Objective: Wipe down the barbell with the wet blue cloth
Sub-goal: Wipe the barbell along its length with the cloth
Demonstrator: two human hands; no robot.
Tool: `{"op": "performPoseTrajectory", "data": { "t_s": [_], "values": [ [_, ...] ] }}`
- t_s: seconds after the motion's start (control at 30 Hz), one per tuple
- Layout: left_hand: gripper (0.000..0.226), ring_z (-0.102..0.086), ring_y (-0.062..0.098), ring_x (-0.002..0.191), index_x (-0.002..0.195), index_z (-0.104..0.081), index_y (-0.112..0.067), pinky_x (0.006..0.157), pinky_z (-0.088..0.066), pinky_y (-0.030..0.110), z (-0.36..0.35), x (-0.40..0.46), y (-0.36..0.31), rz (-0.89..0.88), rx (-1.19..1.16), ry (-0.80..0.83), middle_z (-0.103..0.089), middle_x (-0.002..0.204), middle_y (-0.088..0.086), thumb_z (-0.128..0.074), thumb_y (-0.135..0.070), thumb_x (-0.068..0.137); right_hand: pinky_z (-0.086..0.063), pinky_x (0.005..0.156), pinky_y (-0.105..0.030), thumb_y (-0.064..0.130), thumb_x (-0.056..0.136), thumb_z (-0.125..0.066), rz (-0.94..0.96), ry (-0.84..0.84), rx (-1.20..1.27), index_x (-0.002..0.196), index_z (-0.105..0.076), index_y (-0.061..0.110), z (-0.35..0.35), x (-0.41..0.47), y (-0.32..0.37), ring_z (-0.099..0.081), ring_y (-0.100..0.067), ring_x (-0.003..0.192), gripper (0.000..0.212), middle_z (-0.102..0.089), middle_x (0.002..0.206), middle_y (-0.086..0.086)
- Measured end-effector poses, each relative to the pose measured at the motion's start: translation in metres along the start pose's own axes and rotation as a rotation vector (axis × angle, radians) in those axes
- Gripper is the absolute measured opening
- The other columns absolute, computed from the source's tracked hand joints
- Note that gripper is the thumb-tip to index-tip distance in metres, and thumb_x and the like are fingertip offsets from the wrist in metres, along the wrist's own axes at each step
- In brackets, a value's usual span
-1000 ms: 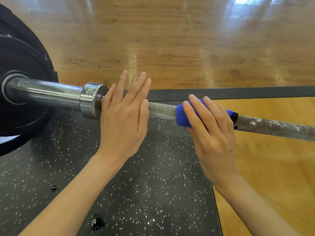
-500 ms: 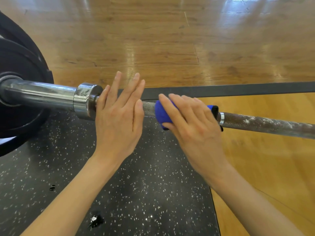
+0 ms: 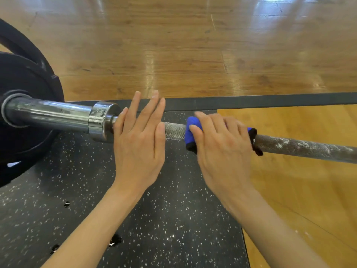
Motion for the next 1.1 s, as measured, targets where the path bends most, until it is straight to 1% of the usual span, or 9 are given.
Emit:
{"op": "performPoseTrajectory", "data": {
  "t_s": [0.1,0.27,0.4,0.63,0.77,0.83,0.9,1.0,1.1],
  "values": [
    [0.048,-0.022,0.023,0.154,0.150,-0.047,-0.012,0.121,-0.017,0.040,0.003,-0.006,-0.001,0.002,0.006,0.023,-0.040,0.159,-0.001,-0.026,-0.024,0.109,-0.042,0.085,-0.039,0.033,0.111,-0.031,0.002,-0.028,0.038,0.130,-0.064,0.013,-0.002,-0.001,0.017,-0.060,-0.026,0.091,0.043,-0.068,0.105,-0.001],
    [0.049,-0.025,0.023,0.153,0.148,-0.050,-0.011,0.122,-0.013,0.037,0.013,-0.016,-0.006,0.033,-0.011,0.054,-0.044,0.157,-0.002,-0.028,-0.028,0.108,-0.044,0.107,-0.049,0.017,0.103,-0.056,0.059,-0.103,0.127,0.137,-0.061,0.010,0.015,-0.050,0.006,-0.053,-0.031,0.130,0.035,-0.061,0.137,-0.008],
    [0.049,-0.027,0.027,0.153,0.142,-0.058,-0.012,0.122,-0.013,0.041,0.024,-0.014,-0.012,0.023,0.048,0.073,-0.048,0.154,0.001,-0.030,-0.031,0.107,-0.041,0.107,-0.046,0.036,0.110,-0.037,0.037,-0.068,0.147,0.130,-0.066,0.013,0.019,-0.045,0.016,-0.057,-0.032,0.120,0.042,-0.064,0.127,-0.008],
    [0.052,-0.050,0.026,0.139,0.131,-0.069,-0.013,0.112,-0.039,0.043,0.006,-0.001,-0.012,-0.093,0.173,0.198,-0.063,0.139,0.003,-0.025,-0.028,0.106,-0.044,0.091,-0.042,0.030,0.110,-0.032,0.010,0.073,0.030,0.122,-0.065,0.015,0.016,-0.045,0.023,-0.054,-0.027,0.093,0.039,-0.063,0.102,-0.003],
    [0.051,-0.057,0.026,0.132,0.121,-0.075,-0.016,0.107,-0.041,0.041,0.008,-0.011,-0.013,-0.119,0.175,0.208,-0.070,0.129,0.002,-0.027,-0.026,0.105,-0.026,0.058,-0.034,0.027,0.108,-0.017,-0.071,0.499,0.003,0.081,-0.049,0.019,0.009,0.008,0.028,-0.038,-0.025,0.063,0.042,-0.047,0.073,0.001],
    [0.052,-0.057,0.027,0.132,0.119,-0.075,-0.016,0.107,-0.038,0.039,0.010,-0.012,-0.014,-0.114,0.170,0.206,-0.070,0.127,0.002,-0.027,-0.025,0.105,-0.029,0.059,-0.033,0.024,0.106,-0.032,-0.127,0.603,0.067,0.080,-0.041,0.018,0.006,0.010,0.026,-0.044,-0.027,0.071,0.028,-0.046,0.072,-0.002],
    [0.053,-0.057,0.028,0.132,0.119,-0.075,-0.014,0.107,-0.040,0.042,0.013,-0.017,-0.014,-0.108,0.177,0.193,-0.070,0.127,0.003,-0.025,-0.025,0.105,-0.036,0.065,-0.036,0.023,0.105,-0.038,-0.105,0.448,0.019,0.087,-0.048,0.018,0.019,-0.016,0.032,-0.047,-0.026,0.074,0.021,-0.053,0.076,0.000],
    [0.053,-0.058,0.027,0.131,0.120,-0.075,-0.013,0.108,-0.043,0.044,0.016,-0.025,-0.016,-0.105,0.182,0.184,-0.070,0.128,0.003,-0.025,-0.024,0.105,-0.038,0.108,-0.045,0.031,0.107,-0.038,-0.181,0.334,0.168,0.123,-0.064,0.013,0.033,-0.070,0.038,-0.057,-0.030,0.113,0.035,-0.064,0.117,-0.005],
    [0.053,-0.057,0.027,0.132,0.122,-0.074,-0.012,0.109,-0.043,0.044,0.018,-0.033,-0.017,-0.104,0.167,0.216,-0.068,0.130,0.003,-0.025,-0.024,0.105,-0.036,0.079,-0.036,0.033,0.107,-0.034,-0.126,0.565,0.120,0.110,-0.060,0.017,0.023,-0.042,0.037,-0.054,-0.028,0.084,0.031,-0.059,0.094,-0.001]
  ]
}}
Point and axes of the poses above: each hand's wrist, its own x-axis towards the middle knuckle, its own z-axis out of the back of the hand, y = z × x, the point moved 6 cm from there along x, towards the middle knuckle
